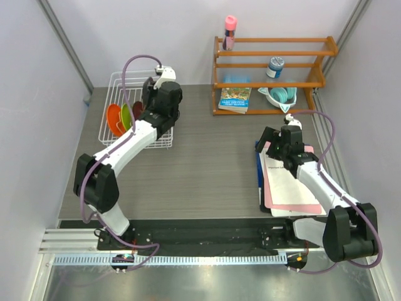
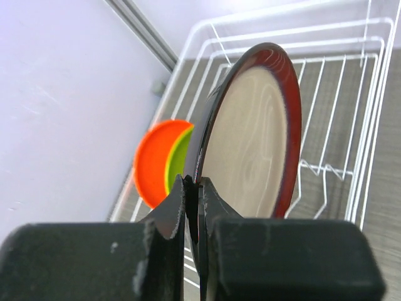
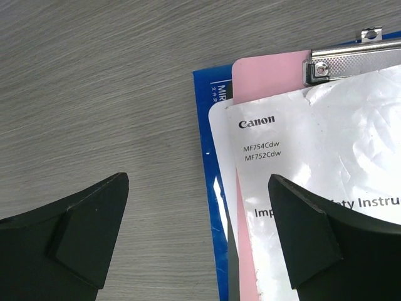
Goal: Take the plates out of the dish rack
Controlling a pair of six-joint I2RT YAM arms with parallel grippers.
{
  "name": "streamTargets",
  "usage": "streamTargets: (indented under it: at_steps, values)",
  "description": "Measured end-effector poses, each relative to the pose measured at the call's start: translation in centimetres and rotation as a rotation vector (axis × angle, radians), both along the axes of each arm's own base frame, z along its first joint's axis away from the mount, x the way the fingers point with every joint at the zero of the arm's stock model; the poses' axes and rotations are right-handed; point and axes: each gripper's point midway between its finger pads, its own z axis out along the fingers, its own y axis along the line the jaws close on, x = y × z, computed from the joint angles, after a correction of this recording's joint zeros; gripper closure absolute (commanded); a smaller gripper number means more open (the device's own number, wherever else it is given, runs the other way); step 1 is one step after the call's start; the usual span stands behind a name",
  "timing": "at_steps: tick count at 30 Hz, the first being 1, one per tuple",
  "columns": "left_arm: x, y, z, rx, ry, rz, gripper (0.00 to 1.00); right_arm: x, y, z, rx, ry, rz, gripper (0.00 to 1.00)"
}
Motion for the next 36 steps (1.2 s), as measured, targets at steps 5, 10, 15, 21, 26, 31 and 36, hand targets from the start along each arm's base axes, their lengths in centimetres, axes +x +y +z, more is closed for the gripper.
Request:
streamTargets:
  at_steps: [5,10,15,21,26,31,36]
  values:
    - [-1.7,-0.9,4.2,-0.007,-0.067,-0.036,1.0,-0.1,0.0,1.3,0.007,-0.038,0.002,0.0]
    - [-5.2,-2.9,8.4,-0.139,-0.14,-0.161,1.0,-0.3,0.5,2.5,0.029,-0.073,0.025,0.01]
    - [-7.7,-5.0,9.2,-0.349,-0.142,-0.323,1.0,-0.5,1.6,4.2,0.078,-0.12,0.07,0.01]
    - [-9.2,-9.1,1.4,-0.577,0.025,-0.454,1.0,-0.2,4.2,6.8,0.212,-0.205,0.156,0.02]
    - [-11.6,-12.0,-7.9,-0.705,0.266,-0.487,1.0,-0.3,6.8,7.8,0.365,-0.263,0.231,0.02]
    - [-13.1,-13.3,-10.6,-0.797,0.354,-0.497,1.0,-0.5,8.4,6.0,0.446,-0.209,0.262,0.04]
    - [-12.1,-15.1,-8.6,-0.894,0.278,-0.548,1.0,-0.4,10.0,3.7,0.503,-0.141,0.294,0.06]
